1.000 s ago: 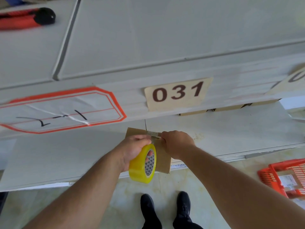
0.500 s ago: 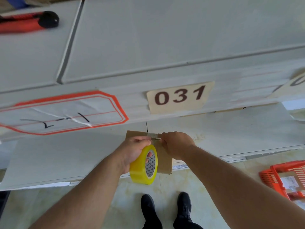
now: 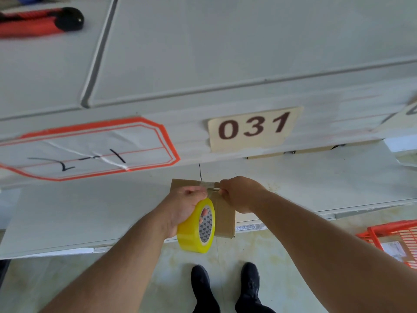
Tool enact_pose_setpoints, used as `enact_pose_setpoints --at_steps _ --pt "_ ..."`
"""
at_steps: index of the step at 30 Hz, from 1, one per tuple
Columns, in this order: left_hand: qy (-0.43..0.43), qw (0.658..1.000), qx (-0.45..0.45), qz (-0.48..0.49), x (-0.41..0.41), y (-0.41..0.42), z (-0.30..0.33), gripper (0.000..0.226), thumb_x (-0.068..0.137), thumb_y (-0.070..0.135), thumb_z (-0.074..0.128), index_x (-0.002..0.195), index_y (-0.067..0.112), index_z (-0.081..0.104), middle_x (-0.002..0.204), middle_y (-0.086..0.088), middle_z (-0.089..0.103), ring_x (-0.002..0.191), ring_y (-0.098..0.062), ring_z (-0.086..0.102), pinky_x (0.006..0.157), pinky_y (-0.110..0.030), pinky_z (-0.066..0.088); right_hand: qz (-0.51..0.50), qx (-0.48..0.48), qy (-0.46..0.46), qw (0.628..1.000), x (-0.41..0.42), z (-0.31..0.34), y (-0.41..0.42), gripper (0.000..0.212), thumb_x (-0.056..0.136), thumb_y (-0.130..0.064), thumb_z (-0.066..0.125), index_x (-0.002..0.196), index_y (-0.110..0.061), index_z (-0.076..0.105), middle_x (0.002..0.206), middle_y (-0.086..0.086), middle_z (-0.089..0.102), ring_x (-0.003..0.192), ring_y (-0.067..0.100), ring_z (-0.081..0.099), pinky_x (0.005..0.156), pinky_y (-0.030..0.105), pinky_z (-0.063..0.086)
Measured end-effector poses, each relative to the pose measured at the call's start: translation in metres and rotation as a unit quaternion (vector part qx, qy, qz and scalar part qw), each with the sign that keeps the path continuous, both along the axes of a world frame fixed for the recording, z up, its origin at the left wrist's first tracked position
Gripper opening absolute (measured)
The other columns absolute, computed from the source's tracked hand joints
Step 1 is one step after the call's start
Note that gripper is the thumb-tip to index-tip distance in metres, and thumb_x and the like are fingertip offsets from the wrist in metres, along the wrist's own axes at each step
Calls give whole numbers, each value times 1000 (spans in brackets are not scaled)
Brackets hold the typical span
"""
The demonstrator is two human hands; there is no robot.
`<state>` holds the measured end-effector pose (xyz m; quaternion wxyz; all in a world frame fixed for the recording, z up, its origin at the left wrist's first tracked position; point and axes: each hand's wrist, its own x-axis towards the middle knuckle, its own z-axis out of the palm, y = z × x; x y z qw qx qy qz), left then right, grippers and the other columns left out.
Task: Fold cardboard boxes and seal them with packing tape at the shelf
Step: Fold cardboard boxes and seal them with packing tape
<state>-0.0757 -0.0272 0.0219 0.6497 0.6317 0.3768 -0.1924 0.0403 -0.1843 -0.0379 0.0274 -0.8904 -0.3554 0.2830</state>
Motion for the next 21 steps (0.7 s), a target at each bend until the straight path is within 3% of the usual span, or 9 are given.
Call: enact_pose_setpoints --at_steps 3,5,8,11,14,17,19,21 --pt "-6 1000 5 0 0 0 -1 16 100 24 67 114 26 76 103 -14 78 74 -23 75 71 -41 64 19 -24 -18 999 -4 -6 8 28 104 -25 46 128 -31 60 89 -3 63 83 22 66 66 35 54" --pt "-6 1000 3 3 -2 2 -1 17 100 24 67 115 26 76 102 -13 78 78 -25 77 73 -42 64 -6 7 13 1000 -3 -2 3 27 107 -28 41 127 -29 59 99 0 66 91 24 65 71 35 53" --pt "-8 1000 -5 9 -3 2 -2 20 98 26 69 117 25 75 103 -9 79 85 -28 78 76 -44 64 -68 46 55 995 -2 6 -11 25 109 -34 37 89 -27 51 91 -1 60 83 20 59 61 31 40" --pt "-9 1000 -5 7 -4 2 -1 19 98 26 69 115 23 75 104 -9 79 75 -22 76 71 -40 64 -130 62 79 987 -4 6 -15 31 106 -34 38 77 -26 44 85 1 60 73 18 55 58 30 39" --pt "-9 1000 -10 10 -6 3 -2 19 97 26 70 115 21 75 106 -11 78 76 -23 76 75 -43 63 -189 114 72 973 -9 10 -13 33 106 -36 40 78 -22 49 78 2 61 65 17 52 54 29 37" --pt "-8 1000 -14 17 -7 4 -3 19 98 25 69 115 19 75 108 -17 77 70 -22 72 72 -41 62 -311 193 46 929 -15 3 -33 37 107 -35 40 77 -19 52 74 2 63 60 16 55 50 28 36" --pt "-6 1000 -9 14 -7 5 -4 18 99 24 69 115 20 75 104 -22 76 70 -23 71 71 -40 61 -383 165 13 909 -15 -14 -61 32 108 -27 38 85 -17 58 89 7 68 70 19 59 58 30 41" --pt "-5 1000 -6 13 -7 5 -6 18 99 25 69 114 21 76 101 -22 76 72 -24 72 71 -40 62 -401 82 19 912 -11 -39 -87 28 106 -17 38 105 -12 66 112 13 66 89 27 61 73 31 46"
